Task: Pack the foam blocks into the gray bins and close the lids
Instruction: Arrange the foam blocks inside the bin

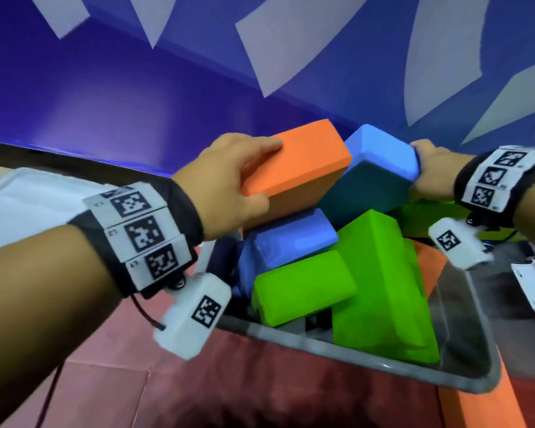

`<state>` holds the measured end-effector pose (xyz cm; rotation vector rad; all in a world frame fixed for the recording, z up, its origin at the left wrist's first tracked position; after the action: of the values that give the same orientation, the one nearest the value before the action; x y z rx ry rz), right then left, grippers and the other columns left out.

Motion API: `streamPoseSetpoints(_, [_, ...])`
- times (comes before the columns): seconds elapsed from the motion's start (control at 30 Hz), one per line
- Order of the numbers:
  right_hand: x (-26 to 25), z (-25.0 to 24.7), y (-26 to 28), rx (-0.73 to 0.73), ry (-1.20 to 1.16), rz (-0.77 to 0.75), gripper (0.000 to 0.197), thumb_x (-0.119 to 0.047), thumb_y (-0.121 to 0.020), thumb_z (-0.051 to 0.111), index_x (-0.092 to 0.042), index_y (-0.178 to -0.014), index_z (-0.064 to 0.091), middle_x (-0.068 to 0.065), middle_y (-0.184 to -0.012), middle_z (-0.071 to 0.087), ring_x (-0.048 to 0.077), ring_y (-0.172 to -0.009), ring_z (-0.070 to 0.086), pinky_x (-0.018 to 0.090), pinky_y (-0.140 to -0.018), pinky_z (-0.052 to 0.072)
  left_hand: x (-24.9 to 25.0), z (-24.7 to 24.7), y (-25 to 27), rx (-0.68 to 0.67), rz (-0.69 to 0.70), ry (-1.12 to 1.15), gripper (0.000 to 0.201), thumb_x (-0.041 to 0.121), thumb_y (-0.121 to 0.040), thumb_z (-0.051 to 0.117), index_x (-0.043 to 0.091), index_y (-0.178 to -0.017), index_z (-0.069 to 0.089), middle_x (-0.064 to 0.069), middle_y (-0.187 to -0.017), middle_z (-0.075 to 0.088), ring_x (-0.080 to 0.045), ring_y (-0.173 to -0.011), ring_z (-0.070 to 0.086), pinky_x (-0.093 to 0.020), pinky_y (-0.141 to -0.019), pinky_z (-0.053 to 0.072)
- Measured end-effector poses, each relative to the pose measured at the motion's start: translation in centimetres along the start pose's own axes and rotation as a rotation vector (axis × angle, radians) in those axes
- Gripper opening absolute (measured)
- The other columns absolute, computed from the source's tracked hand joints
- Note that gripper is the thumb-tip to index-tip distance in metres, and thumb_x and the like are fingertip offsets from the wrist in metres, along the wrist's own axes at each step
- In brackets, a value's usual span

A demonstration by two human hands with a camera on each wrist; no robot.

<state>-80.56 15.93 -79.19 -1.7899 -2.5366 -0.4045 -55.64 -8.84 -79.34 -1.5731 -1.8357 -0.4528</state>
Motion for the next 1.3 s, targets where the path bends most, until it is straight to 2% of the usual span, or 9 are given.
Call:
streamPoseSetpoints(0.17, [-0.7, -0.9, 1.6, 0.099, 0.050, 0.029, 0.114, -0.036, -0.069, 0.082, -0.019, -0.154, 0.007, 0.024, -0.149, 0.025, 0.047, -0.127, 0.043, 0.049, -0.102, 0.040, -0.3, 0.6, -0.5, 0.010, -0.045, 0.004, 0.086, 0.030, -0.065, 0.075, 0.042, -0.141, 0.036, 0.005, -0.140, 0.038, -0.014, -0.123, 0.045, -0.024, -0.099, 0.038])
streamPoseSetpoints(0.3, [-3.8, -1.9, 7.6, 0.176, -0.090, -0.218, 0.070, -0.041, -0.076, 0.070, -0.023, -0.137, 0.042, 0.011, -0.129, 0.053, 0.031, -0.110, 0.057, 0.040, -0.096, 0.046, -1.2, 0.4, -0.7, 0.029, -0.074, 0.002, 0.081, 0.020, -0.070, 0.076, 0.043, -0.138, 0.039, 0.007, -0.132, 0.040, -0.011, -0.103, 0.050, -0.018, -0.083, 0.034])
streamPoseSetpoints(0.37, [-6.0, -0.1, 11.8, 0.033, -0.123, -0.434, 0.060, -0.044, -0.076, 0.069, -0.028, -0.130, 0.049, -0.005, -0.118, 0.058, 0.017, -0.107, 0.057, 0.030, -0.093, 0.043, -1.8, 0.4, -0.8, 0.036, -0.092, 0.018, 0.080, 0.020, -0.071, 0.076, 0.043, -0.138, 0.040, 0.007, -0.134, 0.042, -0.008, -0.100, 0.048, -0.017, -0.082, 0.033])
streamPoseSetpoints(0.5, [-9.8, 5.6, 16.3, -0.235, -0.040, -0.669, 0.095, -0.055, -0.073, 0.072, -0.036, -0.149, 0.020, -0.007, -0.152, 0.022, 0.011, -0.141, 0.025, 0.025, -0.115, 0.023, -3.3, 1.4, -1.1, 0.010, -0.097, 0.013, 0.081, 0.018, -0.073, 0.076, 0.041, -0.142, 0.039, 0.007, -0.143, 0.038, -0.004, -0.114, 0.046, -0.016, -0.090, 0.032])
streamPoseSetpoints(0.63, [-10.7, 9.8, 15.4, -0.291, -0.152, -0.477, 0.111, -0.057, -0.070, 0.075, -0.029, -0.153, 0.006, 0.001, -0.160, -0.002, 0.015, -0.146, 0.020, 0.023, -0.115, 0.024, -5.0, 4.4, -1.8, -0.082, -0.155, -0.036, 0.080, 0.007, -0.080, 0.068, 0.039, -0.145, 0.036, -0.003, -0.162, 0.010, -0.013, -0.146, 0.022, -0.015, -0.104, 0.021])
streamPoseSetpoints(0.83, [-11.2, 11.0, 15.0, -0.214, -0.148, -0.400, 0.115, -0.055, -0.062, 0.079, -0.032, -0.152, 0.010, 0.004, -0.155, 0.007, 0.027, -0.139, 0.035, 0.031, -0.112, 0.032, -8.3, 8.9, -1.9, -0.222, -0.283, -0.072, 0.075, 0.011, -0.087, 0.054, 0.050, -0.145, 0.029, -0.002, -0.163, 0.004, -0.030, -0.147, 0.020, -0.035, -0.120, 0.019])
streamPoseSetpoints(1.0, [-11.3, 10.5, 14.1, -0.216, -0.176, -0.365, 0.119, -0.059, -0.052, 0.083, -0.035, -0.148, 0.018, 0.000, -0.145, 0.017, 0.026, -0.132, 0.038, 0.031, -0.110, 0.033, -7.7, 9.7, -2.5, -0.207, -0.281, -0.042, 0.071, 0.006, -0.090, 0.049, 0.044, -0.147, 0.030, 0.005, -0.163, -0.006, -0.021, -0.149, 0.015, -0.013, -0.104, 0.014])
streamPoseSetpoints(1.13, [-10.5, 10.4, 13.3, -0.203, -0.159, -0.304, 0.114, -0.063, -0.055, 0.079, -0.036, -0.148, 0.018, -0.003, -0.147, 0.021, 0.027, -0.134, 0.034, 0.036, -0.111, 0.033, -7.7, 8.0, -2.8, -0.107, -0.357, 0.177, 0.064, 0.017, -0.075, 0.062, 0.028, -0.136, 0.043, -0.008, -0.157, 0.025, -0.022, -0.137, 0.041, -0.026, -0.110, 0.034])
streamPoseSetpoints(1.3, [-10.0, 10.4, 11.7, -0.212, -0.158, -0.268, 0.113, -0.059, -0.064, 0.077, -0.031, -0.152, 0.012, -0.003, -0.156, 0.016, 0.027, -0.141, 0.025, 0.036, -0.116, 0.025, -9.7, 8.0, -1.8, -0.171, -0.576, 0.306, 0.029, 0.023, -0.061, 0.064, 0.021, -0.089, 0.060, -0.010, -0.102, 0.069, -0.031, -0.094, 0.068, -0.045, -0.086, 0.056])
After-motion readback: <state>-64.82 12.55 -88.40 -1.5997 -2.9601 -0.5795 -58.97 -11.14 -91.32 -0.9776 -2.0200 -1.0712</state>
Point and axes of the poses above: each hand's wrist, its own y-axis away from the middle knuckle, its own z-axis out of the palm, x = y × z, the point moved 6 cm from there along -y, towards the middle knuckle
